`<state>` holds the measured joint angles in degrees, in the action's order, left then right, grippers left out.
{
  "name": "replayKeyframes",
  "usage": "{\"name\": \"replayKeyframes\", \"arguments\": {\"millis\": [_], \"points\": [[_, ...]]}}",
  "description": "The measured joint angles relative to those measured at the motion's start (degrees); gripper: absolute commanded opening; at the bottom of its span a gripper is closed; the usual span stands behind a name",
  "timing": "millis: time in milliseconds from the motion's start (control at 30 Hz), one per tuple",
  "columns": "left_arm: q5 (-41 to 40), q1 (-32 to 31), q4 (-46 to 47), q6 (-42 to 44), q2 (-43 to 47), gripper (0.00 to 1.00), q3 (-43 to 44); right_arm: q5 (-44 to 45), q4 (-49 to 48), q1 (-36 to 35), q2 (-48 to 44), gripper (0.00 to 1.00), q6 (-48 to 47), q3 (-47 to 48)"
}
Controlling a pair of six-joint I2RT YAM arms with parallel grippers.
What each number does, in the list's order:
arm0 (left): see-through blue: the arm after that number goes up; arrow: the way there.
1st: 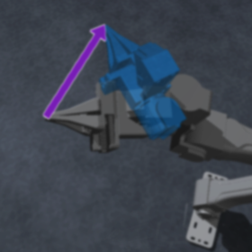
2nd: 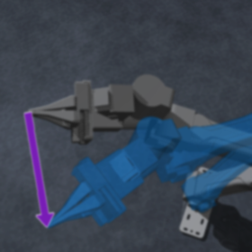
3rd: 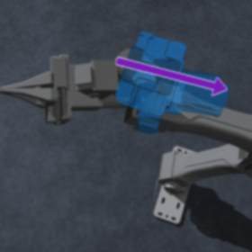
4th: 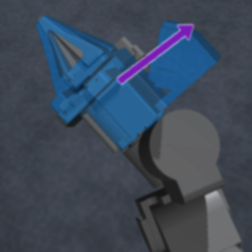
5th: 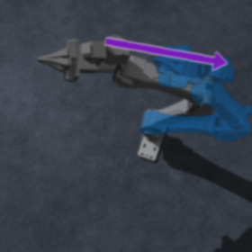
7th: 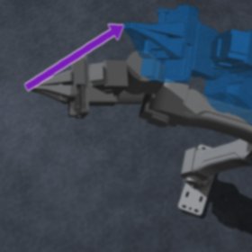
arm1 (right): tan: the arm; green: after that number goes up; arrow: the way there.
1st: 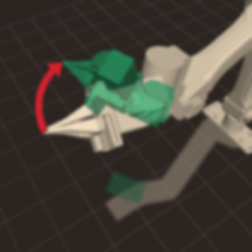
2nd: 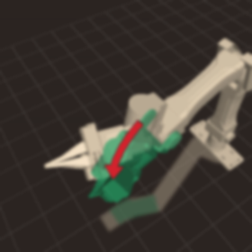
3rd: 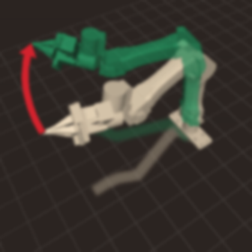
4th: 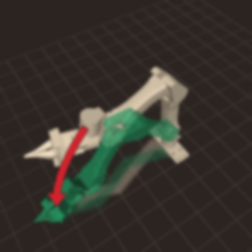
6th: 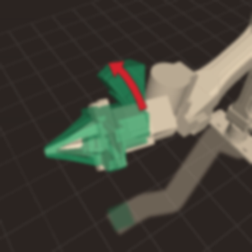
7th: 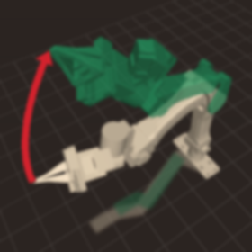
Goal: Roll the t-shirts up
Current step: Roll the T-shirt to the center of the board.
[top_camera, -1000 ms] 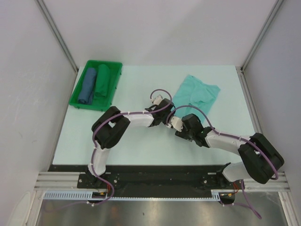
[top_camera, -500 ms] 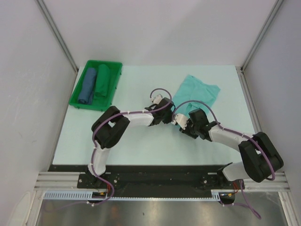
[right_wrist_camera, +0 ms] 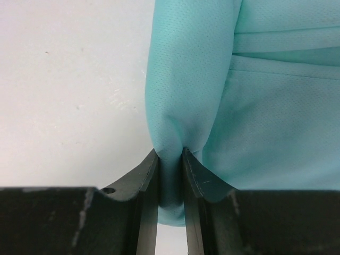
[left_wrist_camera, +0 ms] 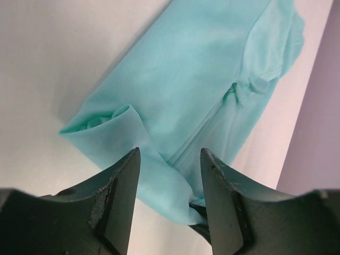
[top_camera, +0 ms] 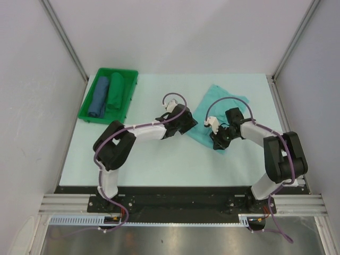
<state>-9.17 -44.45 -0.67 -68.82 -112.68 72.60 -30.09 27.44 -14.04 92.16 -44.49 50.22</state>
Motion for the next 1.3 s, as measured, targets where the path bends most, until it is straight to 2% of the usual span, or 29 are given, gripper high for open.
{"name": "replayKeyframes", "arguments": {"millis": [167, 267, 333, 500, 867, 1000, 1100, 1167, 1200, 1267, 1300], "points": [[-1.4, 0.2, 0.7, -0.1, 4.6, 0.55, -2.8, -5.0, 5.7, 2.6, 4.7, 0.24, -1.8, 4.7], [-1.9, -0.1, 0.9, -0.8, 6.4, 0.59, -5.3, -7.8, 8.7, 4.1, 7.2, 0.23, -2.5, 7.0], [-2.6, -0.7, 0.2, -1.5, 6.6, 0.63, -6.1, -9.6, 10.5, 5.1, 8.8, 0.22, -2.9, 8.5], [-4.0, -3.0, 0.6, -4.7, 6.5, 0.65, -8.5, -12.6, 13.3, 6.5, 11.4, 0.22, -3.5, 10.4], [-7.4, -5.4, 2.9, -14.5, 2.2, 0.60, -9.0, -17.0, 16.9, 8.4, 14.8, 0.19, -3.6, 12.3], [-8.7, -5.6, 0.3, -18.3, -0.3, 0.50, -5.7, -18.3, 17.8, 8.7, 15.4, 0.18, -3.6, 12.3], [-9.6, -6.0, -4.8, -20.7, -1.9, 0.38, -2.1, -19.0, 18.4, 8.8, 15.8, 0.18, -3.6, 12.3], [-10.1, -6.3, -8.1, -22.0, -2.8, 0.26, -0.4, -19.2, 18.6, 8.9, 15.8, 0.20, -3.6, 12.3], [-10.3, -6.5, -10.1, -22.7, -3.0, 0.15, 0.5, -19.2, 18.7, 8.9, 15.8, 0.25, -3.6, 12.3], [-10.5, -6.8, -13.0, -24.3, -3.2, 0.06, 1.4, -19.2, 18.8, 8.9, 15.8, 0.34, -3.2, 12.3], [-10.6, -7.0, -15.0, -24.9, -3.2, 0.00, 2.1, -19.3, 18.9, 8.9, 15.7, 0.42, -2.8, 12.3]]}}
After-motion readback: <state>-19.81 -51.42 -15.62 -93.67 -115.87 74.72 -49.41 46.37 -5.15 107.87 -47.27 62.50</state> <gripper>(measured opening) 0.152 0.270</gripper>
